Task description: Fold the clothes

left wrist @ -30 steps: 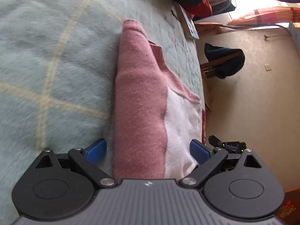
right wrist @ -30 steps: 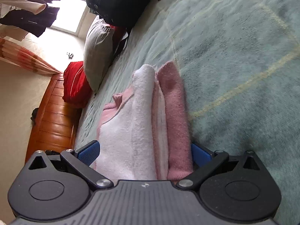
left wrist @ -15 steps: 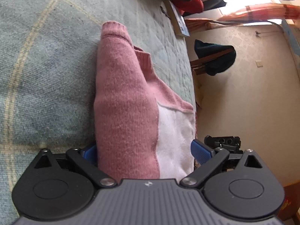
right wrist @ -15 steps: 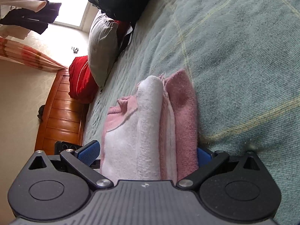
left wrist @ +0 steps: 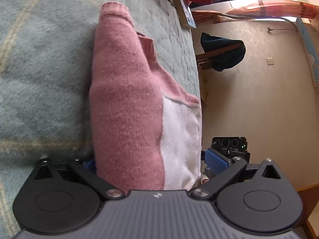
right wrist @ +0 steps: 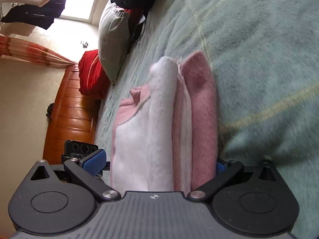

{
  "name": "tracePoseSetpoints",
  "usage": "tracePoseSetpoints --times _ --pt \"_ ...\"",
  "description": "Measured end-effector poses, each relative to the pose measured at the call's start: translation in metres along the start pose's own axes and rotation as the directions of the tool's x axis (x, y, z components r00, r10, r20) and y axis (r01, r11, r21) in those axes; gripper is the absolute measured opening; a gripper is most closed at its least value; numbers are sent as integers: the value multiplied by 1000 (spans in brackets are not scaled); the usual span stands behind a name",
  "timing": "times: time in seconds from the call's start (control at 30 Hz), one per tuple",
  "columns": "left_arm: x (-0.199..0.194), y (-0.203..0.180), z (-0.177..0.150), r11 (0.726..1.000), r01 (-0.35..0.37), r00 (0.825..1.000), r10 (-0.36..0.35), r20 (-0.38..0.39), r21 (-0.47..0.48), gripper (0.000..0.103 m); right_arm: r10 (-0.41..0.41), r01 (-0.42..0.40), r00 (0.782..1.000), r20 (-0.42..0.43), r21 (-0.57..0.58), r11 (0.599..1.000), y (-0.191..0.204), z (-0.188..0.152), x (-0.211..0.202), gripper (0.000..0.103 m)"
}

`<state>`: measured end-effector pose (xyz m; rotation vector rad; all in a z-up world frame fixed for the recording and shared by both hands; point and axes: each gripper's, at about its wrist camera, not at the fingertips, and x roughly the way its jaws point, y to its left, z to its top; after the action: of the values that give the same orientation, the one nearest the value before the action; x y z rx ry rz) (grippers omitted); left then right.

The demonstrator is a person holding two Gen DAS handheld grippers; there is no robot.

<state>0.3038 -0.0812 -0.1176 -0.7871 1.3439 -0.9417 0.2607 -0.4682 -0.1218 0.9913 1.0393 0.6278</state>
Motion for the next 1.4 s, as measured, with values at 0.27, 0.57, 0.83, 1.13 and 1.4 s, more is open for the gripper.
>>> tracePoseSetpoints --times 0.27,0.57,0.83,1.13,1.4 --pt "-4 4 -4 997 50 998 -52 28 55 102 -60 65 997 44 -113 992 10 -16 0 103" --pt "2 0 3 999 29 999 -30 16 36 102 -60 65 997 49 -128 990 8 -17 -1 103" --pt "6 -1 3 999 16 1000 -16 17 41 102 -62 69 997 53 -152 986 12 -19 1 103" --pt "8 -4 5 1000 -3 1000 2 15 27 102 -56 63 997 49 -177 982 12 -21 1 103" --pt "5 -5 0 999 -5 999 4 35 34 102 -38 47 998 49 -194 980 11 -23 -2 103"
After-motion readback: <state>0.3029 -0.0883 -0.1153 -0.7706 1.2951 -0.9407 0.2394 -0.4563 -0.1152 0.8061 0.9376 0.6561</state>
